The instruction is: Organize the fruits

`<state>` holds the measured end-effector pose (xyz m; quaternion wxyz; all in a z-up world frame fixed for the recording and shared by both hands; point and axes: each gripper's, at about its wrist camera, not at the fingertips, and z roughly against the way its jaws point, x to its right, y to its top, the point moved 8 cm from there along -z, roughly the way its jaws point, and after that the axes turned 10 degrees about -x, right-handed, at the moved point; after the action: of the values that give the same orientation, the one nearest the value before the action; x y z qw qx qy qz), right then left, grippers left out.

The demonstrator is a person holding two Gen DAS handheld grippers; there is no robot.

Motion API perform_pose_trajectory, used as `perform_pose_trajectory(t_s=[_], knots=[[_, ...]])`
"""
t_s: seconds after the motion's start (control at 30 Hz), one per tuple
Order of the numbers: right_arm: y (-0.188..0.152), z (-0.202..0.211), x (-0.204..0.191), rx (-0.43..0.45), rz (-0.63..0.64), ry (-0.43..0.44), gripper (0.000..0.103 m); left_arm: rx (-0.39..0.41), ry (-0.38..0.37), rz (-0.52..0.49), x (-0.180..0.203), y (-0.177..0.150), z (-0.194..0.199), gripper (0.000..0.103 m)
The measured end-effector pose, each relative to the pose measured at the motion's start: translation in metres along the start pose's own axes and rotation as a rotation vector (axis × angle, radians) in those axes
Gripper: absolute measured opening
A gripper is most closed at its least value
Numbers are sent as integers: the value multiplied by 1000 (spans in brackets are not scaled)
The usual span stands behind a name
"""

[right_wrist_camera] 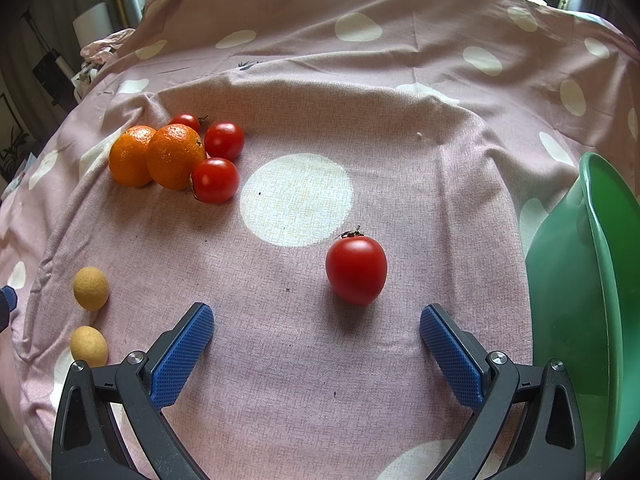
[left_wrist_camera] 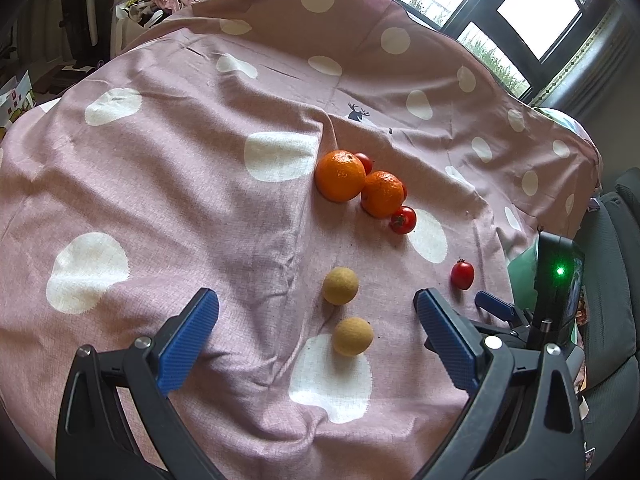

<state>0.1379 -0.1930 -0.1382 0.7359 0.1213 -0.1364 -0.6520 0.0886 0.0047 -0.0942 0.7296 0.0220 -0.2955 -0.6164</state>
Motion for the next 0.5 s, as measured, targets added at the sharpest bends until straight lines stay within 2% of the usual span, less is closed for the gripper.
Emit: perform_pose_trajectory(t_s=[0.5], knots=[[0, -1, 0, 0, 0, 0, 102, -2, -2, 2, 0, 0, -1, 100]])
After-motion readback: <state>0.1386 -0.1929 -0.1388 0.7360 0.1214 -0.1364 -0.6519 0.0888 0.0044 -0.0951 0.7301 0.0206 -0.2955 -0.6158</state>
